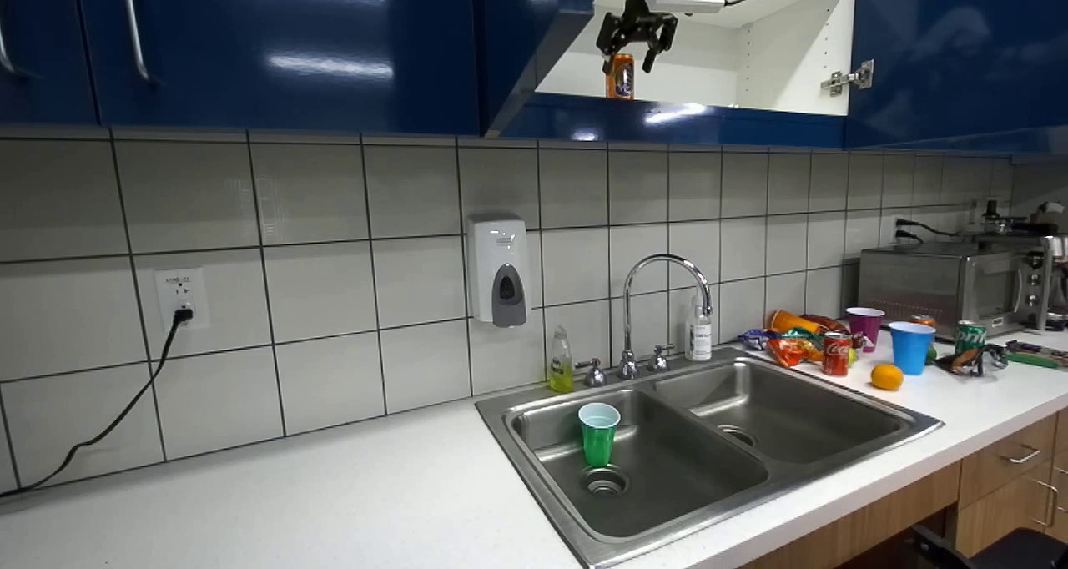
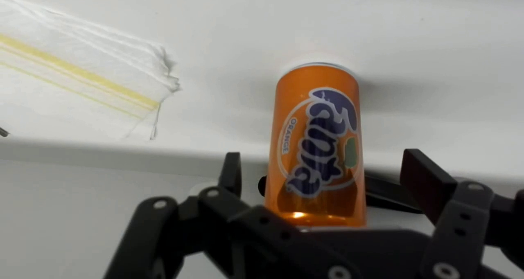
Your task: Pick up the canned drink from the shelf and put it in the sink
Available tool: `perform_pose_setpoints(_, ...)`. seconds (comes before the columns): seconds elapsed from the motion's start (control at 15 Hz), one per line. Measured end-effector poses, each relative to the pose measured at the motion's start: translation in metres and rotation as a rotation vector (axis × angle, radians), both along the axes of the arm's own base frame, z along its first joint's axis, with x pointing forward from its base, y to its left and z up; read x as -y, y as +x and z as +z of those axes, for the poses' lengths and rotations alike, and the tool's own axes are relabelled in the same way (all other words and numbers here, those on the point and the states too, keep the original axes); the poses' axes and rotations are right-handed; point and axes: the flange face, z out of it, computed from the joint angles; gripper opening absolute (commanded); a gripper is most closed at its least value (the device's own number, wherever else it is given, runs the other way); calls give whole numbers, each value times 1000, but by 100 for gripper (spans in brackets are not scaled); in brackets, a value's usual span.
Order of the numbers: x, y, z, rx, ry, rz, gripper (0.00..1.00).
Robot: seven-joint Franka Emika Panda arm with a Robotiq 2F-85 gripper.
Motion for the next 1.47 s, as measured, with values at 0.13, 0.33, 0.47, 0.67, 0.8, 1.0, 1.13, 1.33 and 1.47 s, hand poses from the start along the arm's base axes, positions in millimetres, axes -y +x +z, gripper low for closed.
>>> perform_pose_setpoints(0.13,0,1,-1,-1,1,-1,100)
perform_pose_setpoints(0.33,0,5,-6,-9,3,-3,100)
perform_pose_setpoints(0.47,0,8,-9,-13,4,-5,100)
perform_pose_setpoints(0.67,1,12,-11,-15,6,-7,100)
perform_pose_setpoints(0.8,1,15,-13,-14,8,-10,100)
perform_pose_setpoints(1.0,2,18,-15,-15,13,-17,100)
perform_pose_setpoints(1.13,2,21,-17,-14,16,-22,95)
perform_pose_setpoints(1.33,3,25,-18,-12,17,-25,67)
perform_pose_setpoints(1.47,3,27,-19,-8,17,-25,51)
